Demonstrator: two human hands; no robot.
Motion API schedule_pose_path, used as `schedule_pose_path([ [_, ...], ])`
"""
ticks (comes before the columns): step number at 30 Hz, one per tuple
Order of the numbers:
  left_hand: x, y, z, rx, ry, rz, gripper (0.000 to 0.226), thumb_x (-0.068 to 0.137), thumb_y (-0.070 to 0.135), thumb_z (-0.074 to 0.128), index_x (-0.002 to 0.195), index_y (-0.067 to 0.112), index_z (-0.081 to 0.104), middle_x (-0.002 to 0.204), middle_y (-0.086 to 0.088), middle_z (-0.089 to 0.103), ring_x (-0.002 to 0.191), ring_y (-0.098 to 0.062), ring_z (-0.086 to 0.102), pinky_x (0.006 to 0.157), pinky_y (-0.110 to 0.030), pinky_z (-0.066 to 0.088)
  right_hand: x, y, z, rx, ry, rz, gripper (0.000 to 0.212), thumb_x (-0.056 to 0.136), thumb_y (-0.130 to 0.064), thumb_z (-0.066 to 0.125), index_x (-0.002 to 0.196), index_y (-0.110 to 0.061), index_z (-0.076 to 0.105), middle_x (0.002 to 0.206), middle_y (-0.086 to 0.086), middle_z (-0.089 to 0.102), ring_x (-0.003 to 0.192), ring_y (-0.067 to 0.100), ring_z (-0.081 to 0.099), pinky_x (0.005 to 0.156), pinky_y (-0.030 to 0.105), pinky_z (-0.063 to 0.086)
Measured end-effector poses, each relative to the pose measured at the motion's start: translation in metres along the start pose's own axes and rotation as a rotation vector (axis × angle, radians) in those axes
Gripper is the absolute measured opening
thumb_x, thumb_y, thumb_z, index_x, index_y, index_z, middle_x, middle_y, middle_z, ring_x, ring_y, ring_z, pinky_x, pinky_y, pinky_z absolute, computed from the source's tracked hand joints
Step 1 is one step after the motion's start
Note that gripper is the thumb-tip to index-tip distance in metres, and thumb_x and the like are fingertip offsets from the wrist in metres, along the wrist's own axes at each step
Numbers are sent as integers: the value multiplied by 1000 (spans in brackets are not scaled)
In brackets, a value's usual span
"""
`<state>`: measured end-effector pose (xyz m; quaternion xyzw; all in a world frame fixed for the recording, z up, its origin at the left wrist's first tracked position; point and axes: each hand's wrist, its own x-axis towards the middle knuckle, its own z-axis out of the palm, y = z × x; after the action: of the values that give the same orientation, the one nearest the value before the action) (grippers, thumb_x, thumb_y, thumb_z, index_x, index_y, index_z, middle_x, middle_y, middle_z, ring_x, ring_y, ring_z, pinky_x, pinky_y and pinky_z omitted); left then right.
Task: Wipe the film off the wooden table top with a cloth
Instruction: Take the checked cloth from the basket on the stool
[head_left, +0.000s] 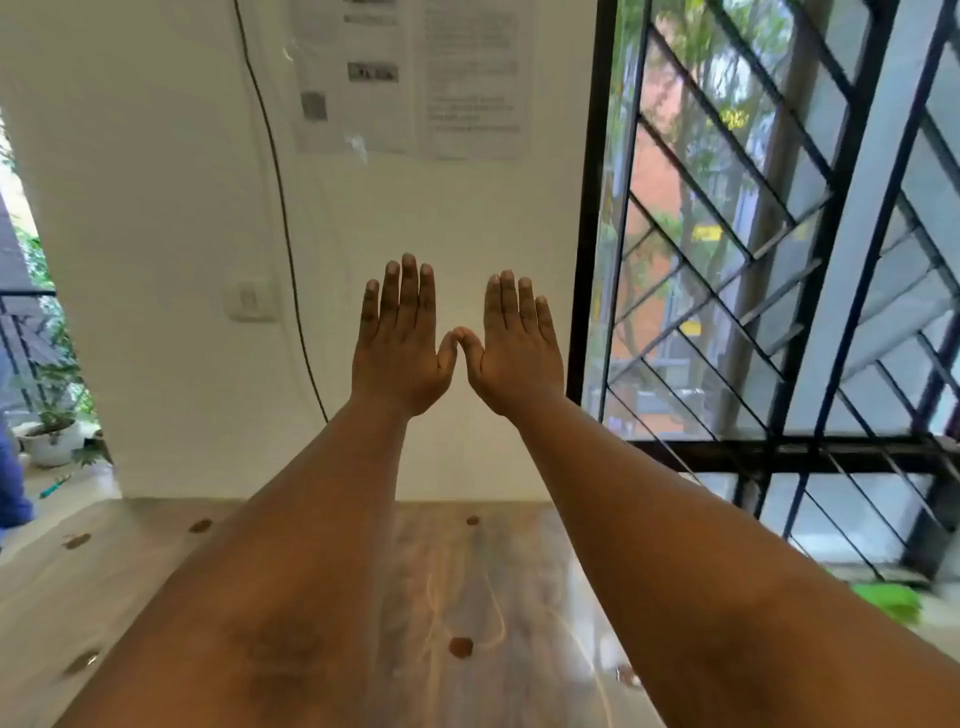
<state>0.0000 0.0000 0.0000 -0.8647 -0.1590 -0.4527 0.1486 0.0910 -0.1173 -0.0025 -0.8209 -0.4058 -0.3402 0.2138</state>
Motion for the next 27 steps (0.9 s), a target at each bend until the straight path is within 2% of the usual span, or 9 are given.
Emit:
schedule_pose_path([
  [7,-91,35,55,-89,-216,53,71,94,44,12,150,3,-2,159,-17,-4,146,-26,-10,117,-41,-13,-97,14,51,-6,-236,136,71,99,-52,13,150,-8,-8,159,10,-10,144,23,-16,115,37,-14],
  [14,-171,107,91,-155,-423,127,75,90,47,11,149,4,-4,159,-18,-5,146,-27,-12,116,-41,-15,-204,62,70,-3,-430,290,71,99,-50,18,149,-7,-8,159,11,-11,144,23,-18,116,38,-13],
  [18,-199,173,101,-227,-487,182,74,92,48,19,149,4,-1,158,-17,-4,146,-29,-9,115,-39,-18,-271,110,55,-6,-498,411,73,98,-55,13,149,-8,-9,158,12,-13,144,24,-17,116,38,-12],
  [22,-228,259,107,-275,-585,260,73,95,48,17,147,8,-15,157,-13,-17,142,-25,-22,112,-37,-25,-341,170,32,-38,-610,512,73,98,-56,9,149,-8,-12,158,11,-16,144,23,-19,116,40,-11],
  [27,-272,390,103,-363,-722,314,74,99,43,25,147,7,-17,155,-13,-24,139,-24,-30,112,-37,-25,-426,259,-8,-71,-727,581,71,99,-53,11,150,-6,-4,159,12,-9,145,24,-12,117,40,-8],
])
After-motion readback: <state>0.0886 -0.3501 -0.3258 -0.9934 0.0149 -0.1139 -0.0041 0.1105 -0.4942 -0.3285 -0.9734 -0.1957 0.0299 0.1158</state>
